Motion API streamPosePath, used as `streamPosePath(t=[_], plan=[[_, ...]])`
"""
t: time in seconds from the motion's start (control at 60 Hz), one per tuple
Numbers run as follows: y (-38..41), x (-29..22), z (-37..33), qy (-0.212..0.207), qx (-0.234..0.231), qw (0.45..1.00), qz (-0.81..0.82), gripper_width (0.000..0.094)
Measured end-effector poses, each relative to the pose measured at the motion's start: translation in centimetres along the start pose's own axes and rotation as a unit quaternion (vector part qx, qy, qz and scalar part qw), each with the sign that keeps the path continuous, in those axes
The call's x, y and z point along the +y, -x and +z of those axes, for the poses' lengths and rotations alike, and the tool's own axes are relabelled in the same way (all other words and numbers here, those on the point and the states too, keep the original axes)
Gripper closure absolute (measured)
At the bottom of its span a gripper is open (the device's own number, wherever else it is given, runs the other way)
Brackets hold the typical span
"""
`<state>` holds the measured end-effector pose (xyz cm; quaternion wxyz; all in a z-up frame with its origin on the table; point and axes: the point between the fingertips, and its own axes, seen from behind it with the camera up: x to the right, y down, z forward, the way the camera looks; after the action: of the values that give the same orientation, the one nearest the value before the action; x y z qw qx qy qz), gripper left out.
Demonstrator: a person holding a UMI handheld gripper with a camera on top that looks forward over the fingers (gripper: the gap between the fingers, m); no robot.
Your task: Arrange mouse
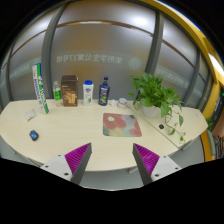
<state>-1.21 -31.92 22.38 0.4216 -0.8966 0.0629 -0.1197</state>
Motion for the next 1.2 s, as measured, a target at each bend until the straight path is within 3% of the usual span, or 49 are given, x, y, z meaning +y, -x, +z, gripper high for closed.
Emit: streamPosePath(t=[0.35,0.583,0.85,1.2], plan=[[5.4,9.8,0.3,0.034,0.02,0.999,-0.013,0.0082],[21.8,14.6,1.6,0.045,-0.048,0.998,-0.006,0.008],[41.8,10.5,7.9,0.007,-0.148,0.988,-0.039,0.0081],[48.7,4.8,17.5,-0.006,-0.152,0.984,-0.093,0.0094]])
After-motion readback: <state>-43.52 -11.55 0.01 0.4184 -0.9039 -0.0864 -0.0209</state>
